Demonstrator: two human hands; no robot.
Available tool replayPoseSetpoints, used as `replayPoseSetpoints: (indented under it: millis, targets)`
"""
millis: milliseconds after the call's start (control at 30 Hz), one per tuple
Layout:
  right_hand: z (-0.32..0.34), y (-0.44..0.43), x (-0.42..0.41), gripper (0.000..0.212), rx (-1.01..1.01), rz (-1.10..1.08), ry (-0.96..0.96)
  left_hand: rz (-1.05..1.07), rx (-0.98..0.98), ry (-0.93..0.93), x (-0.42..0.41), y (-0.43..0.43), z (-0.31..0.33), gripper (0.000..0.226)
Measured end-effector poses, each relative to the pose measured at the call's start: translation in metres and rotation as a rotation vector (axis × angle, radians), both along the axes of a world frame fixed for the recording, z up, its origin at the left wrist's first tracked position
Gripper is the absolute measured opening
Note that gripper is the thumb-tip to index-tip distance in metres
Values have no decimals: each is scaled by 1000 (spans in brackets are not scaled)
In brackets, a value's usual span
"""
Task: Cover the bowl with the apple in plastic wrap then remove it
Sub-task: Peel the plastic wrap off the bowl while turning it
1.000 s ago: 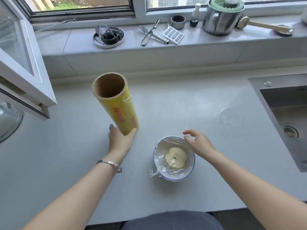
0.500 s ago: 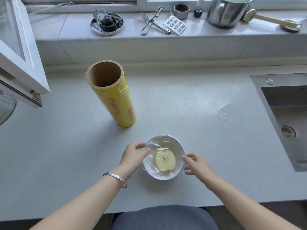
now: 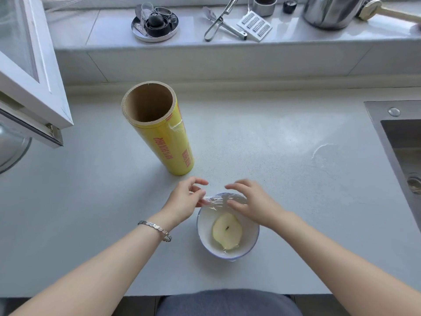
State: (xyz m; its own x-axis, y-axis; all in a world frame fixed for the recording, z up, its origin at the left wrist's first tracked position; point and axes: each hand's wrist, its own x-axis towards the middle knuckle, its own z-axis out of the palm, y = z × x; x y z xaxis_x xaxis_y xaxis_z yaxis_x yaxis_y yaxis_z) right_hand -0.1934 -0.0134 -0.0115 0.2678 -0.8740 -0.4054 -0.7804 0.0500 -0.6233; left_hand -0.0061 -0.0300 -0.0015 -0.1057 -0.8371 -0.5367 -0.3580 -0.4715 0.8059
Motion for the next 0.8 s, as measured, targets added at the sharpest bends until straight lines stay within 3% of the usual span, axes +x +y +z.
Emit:
replayPoseSetpoints:
  millis: [200,333,433,533,667,800]
  targets:
    - [0,-40,13,22,219,217,-10,34,64,142,0,4,4,22]
    - [3,-51,14,37,326,292,51,34,123,176,0,6,2,15]
    - [3,-49,14,34,391,348,91,-5,164,169,3,6,-1,32]
    - [2,-45,9,31,398,239,-15,-19,225,130,7,5,-3,33]
    - [2,-39,-2,25,343,16,-211,-23,339,106,9,6,-6,11]
    - [-3,-31,-4,23,266,-129,-276,142,341,211,11,9,-11,20]
